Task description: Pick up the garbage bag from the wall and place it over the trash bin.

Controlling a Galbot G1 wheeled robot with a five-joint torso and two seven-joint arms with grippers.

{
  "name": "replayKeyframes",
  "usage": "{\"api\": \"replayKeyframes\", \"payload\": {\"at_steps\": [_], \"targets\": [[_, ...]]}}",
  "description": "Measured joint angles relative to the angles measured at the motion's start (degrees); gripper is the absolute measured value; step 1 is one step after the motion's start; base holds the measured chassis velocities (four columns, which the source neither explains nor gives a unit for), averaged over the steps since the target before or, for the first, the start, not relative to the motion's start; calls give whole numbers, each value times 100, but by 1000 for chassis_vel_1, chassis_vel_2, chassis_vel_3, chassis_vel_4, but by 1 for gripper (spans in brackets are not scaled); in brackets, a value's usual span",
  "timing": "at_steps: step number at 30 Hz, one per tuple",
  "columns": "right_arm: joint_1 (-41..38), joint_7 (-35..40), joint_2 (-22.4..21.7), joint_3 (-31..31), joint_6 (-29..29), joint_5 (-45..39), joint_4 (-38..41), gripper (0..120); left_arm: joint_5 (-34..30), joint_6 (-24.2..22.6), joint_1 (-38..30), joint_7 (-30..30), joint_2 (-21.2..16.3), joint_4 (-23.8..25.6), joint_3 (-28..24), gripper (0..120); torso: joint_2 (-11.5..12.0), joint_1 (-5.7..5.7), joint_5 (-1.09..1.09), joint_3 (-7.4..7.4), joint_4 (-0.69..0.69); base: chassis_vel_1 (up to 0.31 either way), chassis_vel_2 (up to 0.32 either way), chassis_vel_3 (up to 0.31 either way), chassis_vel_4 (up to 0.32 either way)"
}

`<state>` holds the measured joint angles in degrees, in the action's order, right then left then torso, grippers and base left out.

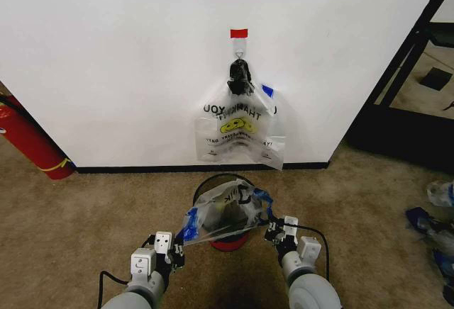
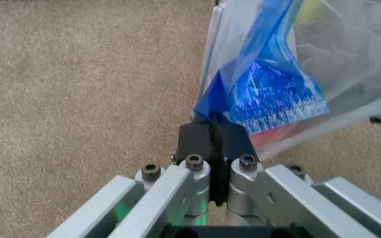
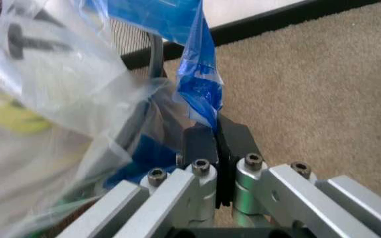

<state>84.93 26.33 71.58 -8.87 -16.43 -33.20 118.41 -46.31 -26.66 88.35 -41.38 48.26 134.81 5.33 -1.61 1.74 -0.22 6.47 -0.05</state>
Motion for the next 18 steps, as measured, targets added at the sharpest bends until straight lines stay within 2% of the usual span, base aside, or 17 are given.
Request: {"api": "replayKeyframes", "payload": {"at_steps": [12,18], "targets": [[155,62,-117,-157,-314,44,87,0,11,-71,-110,55,59,-138,-212,0,0,0,0,0,0,0,0,0,0],[-40,91,-104,-202,-356,-36,-79,0,36,-67,-416,120,101,-438,-260,0,0,0,0,0,0,0,0,0,0]]}}
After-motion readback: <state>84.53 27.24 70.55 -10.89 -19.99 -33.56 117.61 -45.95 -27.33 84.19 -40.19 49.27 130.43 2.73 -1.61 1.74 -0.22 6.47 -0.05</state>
